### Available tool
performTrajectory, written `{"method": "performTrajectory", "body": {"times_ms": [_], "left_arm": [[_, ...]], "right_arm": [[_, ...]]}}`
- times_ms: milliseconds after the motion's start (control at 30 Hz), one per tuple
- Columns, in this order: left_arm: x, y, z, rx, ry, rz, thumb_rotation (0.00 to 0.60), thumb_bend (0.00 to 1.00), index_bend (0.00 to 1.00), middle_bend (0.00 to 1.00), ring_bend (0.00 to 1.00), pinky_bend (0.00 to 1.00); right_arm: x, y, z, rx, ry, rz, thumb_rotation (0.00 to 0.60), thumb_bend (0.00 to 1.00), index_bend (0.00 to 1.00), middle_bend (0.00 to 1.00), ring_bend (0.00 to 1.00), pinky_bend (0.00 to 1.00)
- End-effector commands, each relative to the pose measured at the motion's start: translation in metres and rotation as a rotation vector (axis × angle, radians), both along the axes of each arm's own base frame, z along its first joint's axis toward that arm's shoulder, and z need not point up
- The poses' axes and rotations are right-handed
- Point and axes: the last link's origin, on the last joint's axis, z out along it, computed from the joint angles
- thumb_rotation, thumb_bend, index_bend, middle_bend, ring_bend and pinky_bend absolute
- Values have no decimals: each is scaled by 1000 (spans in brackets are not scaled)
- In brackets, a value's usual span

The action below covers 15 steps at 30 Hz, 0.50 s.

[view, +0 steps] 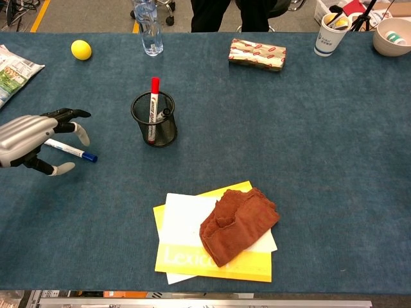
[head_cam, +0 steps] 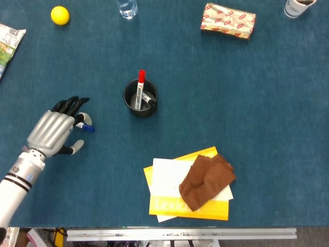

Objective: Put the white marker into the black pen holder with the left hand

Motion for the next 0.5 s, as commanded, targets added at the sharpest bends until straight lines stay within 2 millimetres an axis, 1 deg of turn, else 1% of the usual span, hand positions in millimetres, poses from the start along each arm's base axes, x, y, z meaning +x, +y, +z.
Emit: {"method": "performTrajectory", "body": {"times_ms": [33, 167, 500], "left_arm": [[0, 6, -3, -4, 8, 0, 600, 301, 351, 59, 4, 115], [-1, 13, -9, -23, 32, -4, 600, 331, 358, 59, 5, 115], [-6, 28, -21, -27, 83, 7, 600, 337, 361, 59, 4, 115]], "right_arm": [[0, 0, 0, 1, 1, -1, 600, 0, 299, 324, 202, 262], [-1, -1, -1, 2, 3, -4, 600, 0, 299, 324, 202, 262], [-1, 0, -2, 13, 3, -5, 600, 0, 299, 324, 202, 262]]}}
